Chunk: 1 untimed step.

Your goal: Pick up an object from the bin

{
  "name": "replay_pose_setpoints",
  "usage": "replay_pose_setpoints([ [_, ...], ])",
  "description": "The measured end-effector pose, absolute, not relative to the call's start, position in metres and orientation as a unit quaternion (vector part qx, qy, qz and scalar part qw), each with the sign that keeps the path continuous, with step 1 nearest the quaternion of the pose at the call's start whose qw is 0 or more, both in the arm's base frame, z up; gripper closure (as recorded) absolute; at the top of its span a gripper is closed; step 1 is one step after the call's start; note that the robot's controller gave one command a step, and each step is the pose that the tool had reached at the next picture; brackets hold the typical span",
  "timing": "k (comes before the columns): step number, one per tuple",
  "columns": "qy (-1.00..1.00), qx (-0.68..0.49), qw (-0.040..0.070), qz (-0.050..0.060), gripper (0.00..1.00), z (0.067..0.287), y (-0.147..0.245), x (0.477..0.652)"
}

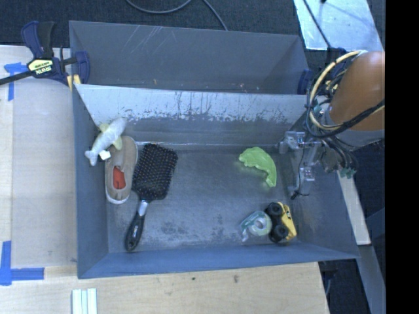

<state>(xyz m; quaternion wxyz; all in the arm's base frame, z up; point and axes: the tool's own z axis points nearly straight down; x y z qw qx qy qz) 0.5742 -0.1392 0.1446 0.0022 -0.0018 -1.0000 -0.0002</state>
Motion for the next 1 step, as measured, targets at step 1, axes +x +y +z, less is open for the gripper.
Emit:
replay_pose_setpoints([
  [1,-1.000,0.000,-0.002,0.000,0.00,0.1494,-0.1386,0.5761],
])
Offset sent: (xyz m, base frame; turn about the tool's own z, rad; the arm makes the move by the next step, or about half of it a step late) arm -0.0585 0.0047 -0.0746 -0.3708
